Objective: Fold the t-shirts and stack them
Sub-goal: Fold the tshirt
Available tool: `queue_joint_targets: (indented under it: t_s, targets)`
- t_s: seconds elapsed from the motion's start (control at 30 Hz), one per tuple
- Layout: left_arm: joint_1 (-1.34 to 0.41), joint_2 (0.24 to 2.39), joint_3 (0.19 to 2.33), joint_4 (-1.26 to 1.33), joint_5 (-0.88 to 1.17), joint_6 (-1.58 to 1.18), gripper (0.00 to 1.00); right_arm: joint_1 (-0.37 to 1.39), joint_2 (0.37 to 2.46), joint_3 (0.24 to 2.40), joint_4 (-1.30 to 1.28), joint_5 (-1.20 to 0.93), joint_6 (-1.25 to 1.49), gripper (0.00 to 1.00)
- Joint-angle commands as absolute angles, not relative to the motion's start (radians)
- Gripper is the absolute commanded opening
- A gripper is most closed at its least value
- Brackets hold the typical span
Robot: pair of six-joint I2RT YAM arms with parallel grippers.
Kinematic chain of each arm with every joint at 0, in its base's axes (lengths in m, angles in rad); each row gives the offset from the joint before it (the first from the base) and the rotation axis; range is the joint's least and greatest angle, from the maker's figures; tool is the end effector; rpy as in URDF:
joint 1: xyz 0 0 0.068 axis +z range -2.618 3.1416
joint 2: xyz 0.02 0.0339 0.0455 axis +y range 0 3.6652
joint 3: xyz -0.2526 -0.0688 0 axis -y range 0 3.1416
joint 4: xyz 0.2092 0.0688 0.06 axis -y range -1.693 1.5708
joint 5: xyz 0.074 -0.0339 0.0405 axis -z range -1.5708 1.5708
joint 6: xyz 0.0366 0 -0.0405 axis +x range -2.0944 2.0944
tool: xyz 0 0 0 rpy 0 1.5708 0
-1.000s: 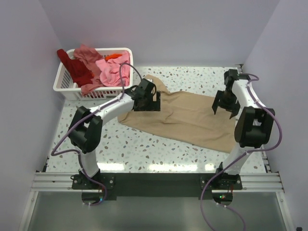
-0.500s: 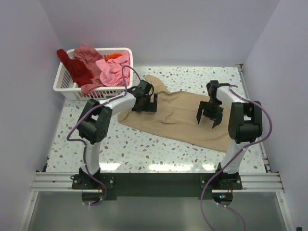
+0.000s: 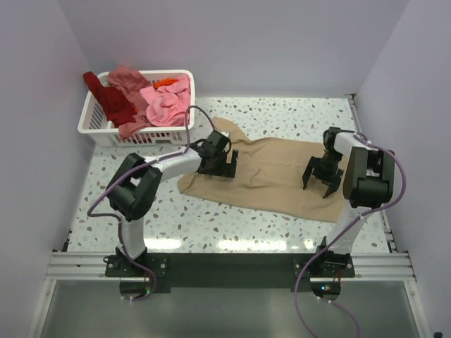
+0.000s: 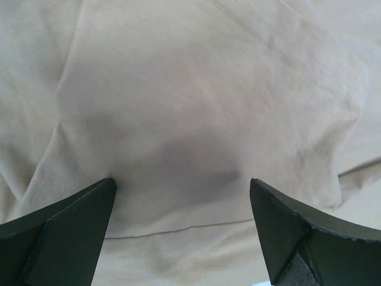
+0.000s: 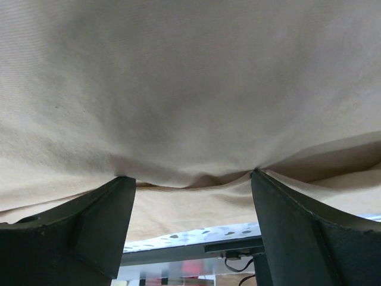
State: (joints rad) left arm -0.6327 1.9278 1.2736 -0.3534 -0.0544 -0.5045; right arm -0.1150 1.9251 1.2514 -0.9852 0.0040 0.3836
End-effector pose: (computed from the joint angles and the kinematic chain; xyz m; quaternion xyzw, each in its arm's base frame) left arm 0.2994 -0.2171 0.1770 0.0540 0.9588 -0.1276 0.2481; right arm 0.2968 -0.0344 0.1566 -0.2464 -0.9682 0.0079 0.0434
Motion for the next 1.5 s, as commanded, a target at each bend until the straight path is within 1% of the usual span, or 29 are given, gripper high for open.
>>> queue_joint_targets:
  t_s: [0.0,0.17,0.3,0.4,0.57,0.67,0.8,0.9,1.13,1.33,1.47]
  targets:
    - [-0.673,1.888,1.217,-0.405,0.040,-0.535,1.00,-0.155,1.950,1.232,-0.954,0.084,0.347,0.82]
    - [-0.701,1.826,1.161,-0.426,0.066,-0.538,1.00,-0.199,1.962,1.253,-0.965,0.124,0.321,0.82]
    - [-0.701,1.772,1.204,-0.497,0.022,-0.519,1.00,-0.204,1.933,1.301,-0.991,0.132,0.316,0.82]
    - [-0.696,1.775,1.293,-0.528,0.003,-0.512,1.00,-0.201,1.886,1.353,-1.015,0.112,0.318,0.82]
    - [-0.672,1.842,1.403,-0.526,0.002,-0.515,1.00,-0.170,1.812,1.430,-1.058,0.052,0.328,0.82]
    - [-0.660,1.910,1.480,-0.517,0.003,-0.509,1.00,-0.118,1.799,1.459,-1.062,0.019,0.337,0.82]
    - [-0.643,2.018,1.572,-0.492,0.009,-0.486,1.00,-0.034,1.842,1.485,-1.040,0.002,0.360,0.82]
    - [-0.635,2.065,1.603,-0.489,0.015,-0.473,1.00,-0.008,1.873,1.494,-1.011,-0.018,0.382,0.82]
    - [-0.634,2.076,1.514,-0.436,0.015,-0.425,1.00,0.017,1.887,1.338,-0.894,-0.037,0.410,0.82]
    - [-0.635,2.040,1.388,-0.403,0.003,-0.429,1.00,0.017,1.891,1.210,-0.880,-0.041,0.408,0.82]
    - [-0.637,2.007,1.303,-0.385,0.011,-0.436,1.00,0.018,1.890,1.146,-0.905,-0.106,0.436,0.82]
